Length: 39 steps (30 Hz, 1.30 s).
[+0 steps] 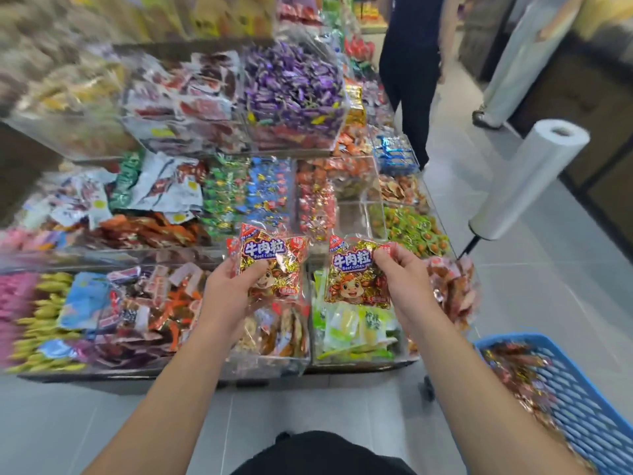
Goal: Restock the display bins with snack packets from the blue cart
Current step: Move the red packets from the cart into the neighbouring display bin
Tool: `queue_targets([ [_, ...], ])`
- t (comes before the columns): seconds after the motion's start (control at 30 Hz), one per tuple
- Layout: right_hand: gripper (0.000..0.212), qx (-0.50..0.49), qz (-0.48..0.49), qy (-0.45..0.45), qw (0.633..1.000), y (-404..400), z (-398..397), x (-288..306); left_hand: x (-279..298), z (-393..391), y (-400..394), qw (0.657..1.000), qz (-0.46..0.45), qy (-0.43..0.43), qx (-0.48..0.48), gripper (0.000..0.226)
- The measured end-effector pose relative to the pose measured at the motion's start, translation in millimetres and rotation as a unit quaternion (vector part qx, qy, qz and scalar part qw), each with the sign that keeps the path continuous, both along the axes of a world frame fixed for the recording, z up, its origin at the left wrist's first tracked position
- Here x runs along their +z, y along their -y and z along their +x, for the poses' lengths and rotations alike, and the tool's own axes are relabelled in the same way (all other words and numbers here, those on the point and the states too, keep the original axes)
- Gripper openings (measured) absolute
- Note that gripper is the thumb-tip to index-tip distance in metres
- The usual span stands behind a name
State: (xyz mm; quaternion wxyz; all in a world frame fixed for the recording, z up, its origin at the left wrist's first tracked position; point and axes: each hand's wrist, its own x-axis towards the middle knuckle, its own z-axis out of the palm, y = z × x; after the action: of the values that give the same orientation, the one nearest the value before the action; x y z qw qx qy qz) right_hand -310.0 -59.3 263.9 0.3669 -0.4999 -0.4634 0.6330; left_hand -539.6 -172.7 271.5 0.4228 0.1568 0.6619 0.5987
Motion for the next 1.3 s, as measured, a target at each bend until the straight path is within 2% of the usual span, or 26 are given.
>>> queue_targets([
  [0.2, 0.016, -0.009, -0.002, 0.017, 1.0, -10, -50, 15, 9, -56, -16, 1.0, -0.002, 0.012, 0.004, 0.071],
  [0.3, 0.016, -0.011, 0.006, 0.02, 1.0, -21, -61, 17, 10, -65, -31, 1.0, -0.006, 0.025, -0.006, 0.087],
  [0.4, 0.018, -0.006, 0.026, 0.033, 0.999, -39, -64, 15, 9, -67, -50, 1.0, -0.008, 0.029, -0.008, 0.088],
  [0.5, 0.016, -0.005, 0.048, 0.04, 0.998, -64, -61, 10, 3, -70, -72, 0.999, -0.016, 0.022, -0.016, 0.075],
  [0.67, 0.008, -0.02, 0.053, 0.049, 0.997, -111, -56, -4, -10, -70, -108, 0.999, -0.029, 0.013, -0.016, 0.083],
  [0.77, 0.008, -0.04, 0.061, 0.064, 0.995, -143, -52, -13, -19, -71, -129, 0.999, -0.036, 0.01, -0.008, 0.073],
  [0.9, 0.004, -0.061, 0.039, 0.066, 0.995, -186, -49, -20, -19, -69, -152, 0.999, -0.051, 0.0, -0.009, 0.092],
  [1.13, 0.014, -0.071, 0.04, 0.1, 0.992, -249, -73, -45, -25, -87, -186, 0.998, -0.068, 0.004, 0.006, 0.107],
  [1.3, 0.03, -0.111, 0.094, 0.216, 0.965, -290, -97, -74, -29, -101, -213, 0.996, -0.083, 0.017, 0.015, 0.125],
])
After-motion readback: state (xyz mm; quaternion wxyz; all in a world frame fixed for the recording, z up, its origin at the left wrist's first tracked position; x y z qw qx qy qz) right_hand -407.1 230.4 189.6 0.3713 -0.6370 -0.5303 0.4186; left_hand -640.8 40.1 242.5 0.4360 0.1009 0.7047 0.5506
